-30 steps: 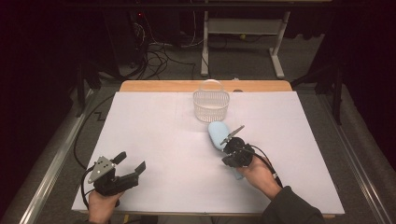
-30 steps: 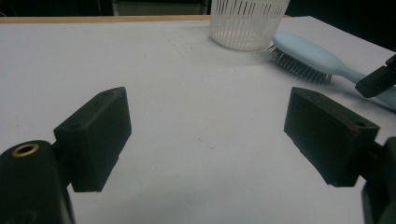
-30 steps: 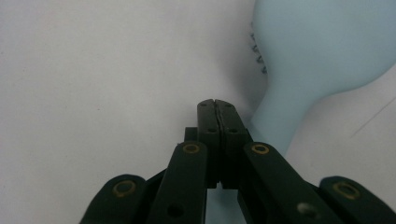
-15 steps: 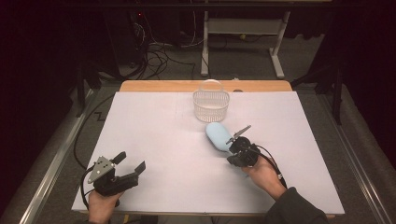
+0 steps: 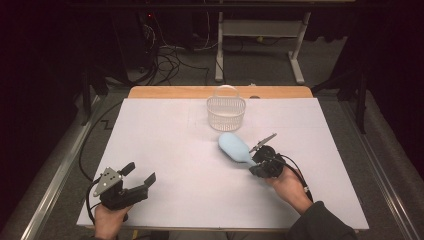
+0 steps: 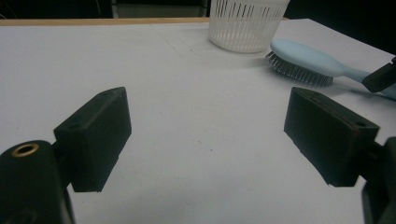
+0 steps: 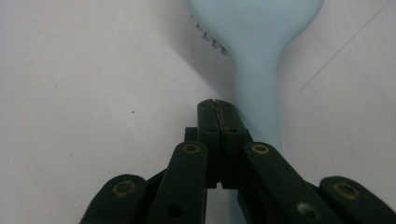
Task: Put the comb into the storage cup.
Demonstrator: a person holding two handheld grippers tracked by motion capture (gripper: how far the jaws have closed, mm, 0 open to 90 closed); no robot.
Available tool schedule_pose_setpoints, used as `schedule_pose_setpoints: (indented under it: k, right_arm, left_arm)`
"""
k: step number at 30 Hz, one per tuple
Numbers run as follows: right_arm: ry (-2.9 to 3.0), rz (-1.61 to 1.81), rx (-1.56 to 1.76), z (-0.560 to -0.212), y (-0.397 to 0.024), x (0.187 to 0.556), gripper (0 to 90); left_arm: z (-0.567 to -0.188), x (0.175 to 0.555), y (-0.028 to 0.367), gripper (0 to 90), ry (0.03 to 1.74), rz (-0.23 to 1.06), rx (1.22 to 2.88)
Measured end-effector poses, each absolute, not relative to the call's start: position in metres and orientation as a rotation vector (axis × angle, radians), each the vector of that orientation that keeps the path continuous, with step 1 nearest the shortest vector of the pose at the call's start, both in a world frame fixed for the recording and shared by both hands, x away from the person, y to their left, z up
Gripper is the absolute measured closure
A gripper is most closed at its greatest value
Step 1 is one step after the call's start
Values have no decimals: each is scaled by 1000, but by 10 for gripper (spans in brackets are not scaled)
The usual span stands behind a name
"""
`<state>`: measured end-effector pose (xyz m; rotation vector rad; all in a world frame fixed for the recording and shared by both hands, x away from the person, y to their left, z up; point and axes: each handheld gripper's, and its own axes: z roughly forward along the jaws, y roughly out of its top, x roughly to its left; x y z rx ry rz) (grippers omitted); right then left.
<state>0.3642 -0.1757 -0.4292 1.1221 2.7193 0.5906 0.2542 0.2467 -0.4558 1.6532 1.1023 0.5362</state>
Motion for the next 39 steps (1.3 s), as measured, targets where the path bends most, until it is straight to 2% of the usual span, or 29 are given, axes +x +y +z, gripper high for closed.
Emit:
schedule_pose_setpoints:
  k: [12,17,22,29,35,39]
  right_arm:
    - [2704,660,1142,-427,-188,364,882]
    - [2683,767,1136,-420,-190,361,800]
    - [2650,811,1128,-414,-191,361,662]
    - [2606,786,1089,-414,-187,364,520]
    - [2579,731,1092,-421,-183,371,461]
    - [2586,687,1067,-426,-179,375,476]
  left_arm:
    - [-456,254,247,142,1103,538,1652]
    - [-456,254,247,142,1104,536,1650]
    - [-456,254,247,142,1103,534,1652]
    - [-456,254,247,142,1101,535,1652]
    - [-456,254,247,142,1100,535,1651]
    - [-456,254,247,142,1100,535,1651]
